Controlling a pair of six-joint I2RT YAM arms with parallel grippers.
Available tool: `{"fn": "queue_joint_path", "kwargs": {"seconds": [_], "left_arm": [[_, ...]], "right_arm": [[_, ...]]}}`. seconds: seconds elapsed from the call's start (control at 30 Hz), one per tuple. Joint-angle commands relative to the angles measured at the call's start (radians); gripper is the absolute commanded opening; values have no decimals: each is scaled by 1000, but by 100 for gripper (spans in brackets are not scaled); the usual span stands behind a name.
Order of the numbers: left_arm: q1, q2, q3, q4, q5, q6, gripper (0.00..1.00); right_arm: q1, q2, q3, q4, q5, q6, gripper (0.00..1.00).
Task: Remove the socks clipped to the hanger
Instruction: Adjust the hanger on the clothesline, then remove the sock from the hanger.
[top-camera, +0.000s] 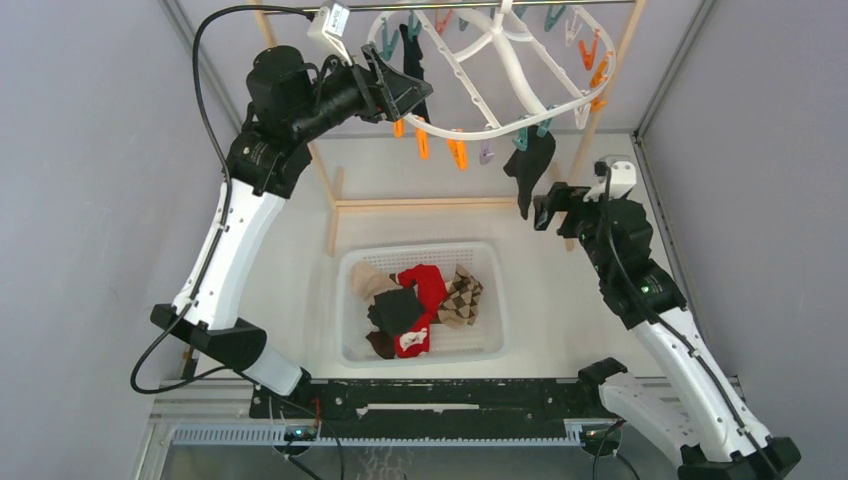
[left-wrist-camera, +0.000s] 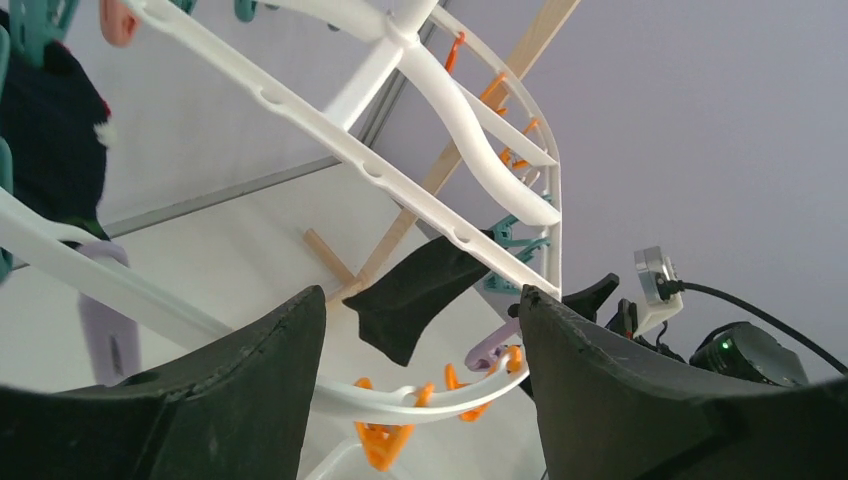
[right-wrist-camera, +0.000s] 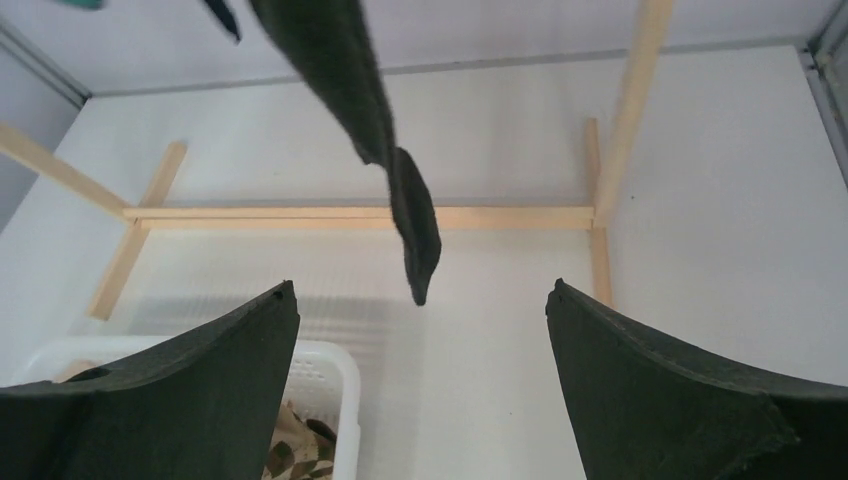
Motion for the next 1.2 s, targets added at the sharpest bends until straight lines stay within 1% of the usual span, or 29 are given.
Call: {"fn": "queue_joint_path", "kwargs": {"seconds": [0.0, 0.13, 0.27, 0.4, 0.5, 0.77, 0.83, 0.87, 0.9, 1.03, 1.17], "left_arm": [[5, -46, 22, 5, -8, 2, 75], [6, -57, 17, 7, -12, 3, 77], [6, -59, 13, 7, -12, 4, 78], [6, -62, 8, 7, -11, 3, 78], [6, -68, 3, 6, -10, 5, 78], [6, -108, -34, 7, -7, 9, 83], [6, -129, -53, 9, -7, 7, 88], [5, -144, -67, 16, -7, 5, 95], [5, -156, -82, 22, -8, 3, 99], [4, -214, -132, 41, -15, -5, 100], [4, -284, -197, 62, -17, -19, 100]], "right_arm": [[-113, -46, -46, 88, -166, 119, 99], [-215, -56, -121, 183, -283, 140, 98], [-281, -52, -221, 390, -382, 141, 97], [-341, 14, -256, 536, -465, 159, 97], [-363, 68, -259, 628, -504, 162, 97], [-379, 197, -257, 796, -603, 229, 94], [-379, 221, -257, 819, -617, 240, 94], [-378, 235, -258, 829, -626, 247, 94], [-378, 245, -258, 840, -635, 252, 94], [-367, 297, -260, 879, -638, 262, 93], [-358, 342, -260, 902, -626, 270, 88]]}}
